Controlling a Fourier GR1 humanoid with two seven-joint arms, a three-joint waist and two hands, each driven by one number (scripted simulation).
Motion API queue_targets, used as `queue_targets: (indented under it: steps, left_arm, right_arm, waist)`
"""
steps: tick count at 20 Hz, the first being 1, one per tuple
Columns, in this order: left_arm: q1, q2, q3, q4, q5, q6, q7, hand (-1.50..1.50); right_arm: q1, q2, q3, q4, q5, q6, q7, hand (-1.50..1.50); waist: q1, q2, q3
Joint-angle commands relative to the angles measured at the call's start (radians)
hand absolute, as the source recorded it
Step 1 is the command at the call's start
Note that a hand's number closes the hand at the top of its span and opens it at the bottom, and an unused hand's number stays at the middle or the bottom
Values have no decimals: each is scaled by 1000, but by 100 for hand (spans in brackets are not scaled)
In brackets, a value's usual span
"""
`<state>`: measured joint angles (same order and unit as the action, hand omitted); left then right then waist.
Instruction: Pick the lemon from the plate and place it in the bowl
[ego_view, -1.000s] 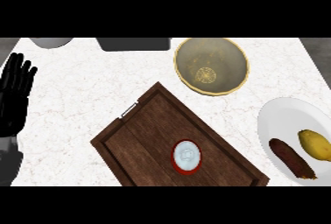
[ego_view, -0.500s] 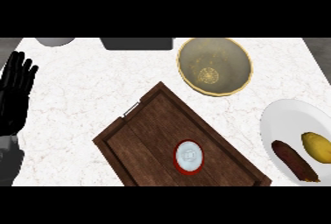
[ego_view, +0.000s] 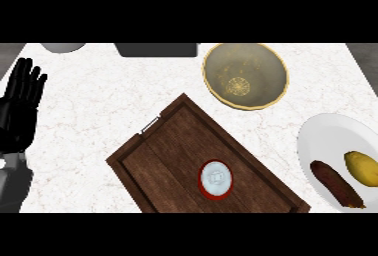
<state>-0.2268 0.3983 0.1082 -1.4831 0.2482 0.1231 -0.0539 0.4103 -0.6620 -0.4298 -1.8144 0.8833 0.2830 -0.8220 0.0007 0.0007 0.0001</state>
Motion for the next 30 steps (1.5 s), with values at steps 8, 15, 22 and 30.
queue_targets:
  steps: [8, 15, 22, 30]
  left_arm:
    - [-62, -11, 28, -12, -39, -13, 78, 0]
    - [21, -57, 42, -5, -64, -38, -4, 0]
    - [-11, -68, 64, 20, -86, -50, -1, 0]
    - [-50, -89, 66, 17, -111, -48, 48, 0]
  right_arm:
    - [-171, 16, 36, 192, 76, -15, -107, -150]
    - [-177, 73, 82, 323, 182, -165, -140, -150]
    - [-170, 149, 118, 198, 215, -92, -48, -150]
    - [-333, 118, 114, 480, 294, -169, -67, -150]
  waist:
    - [-2, -1, 0]
    - [-1, 0, 0]
    - [-7, -2, -1]
    - [-4, 0, 0]
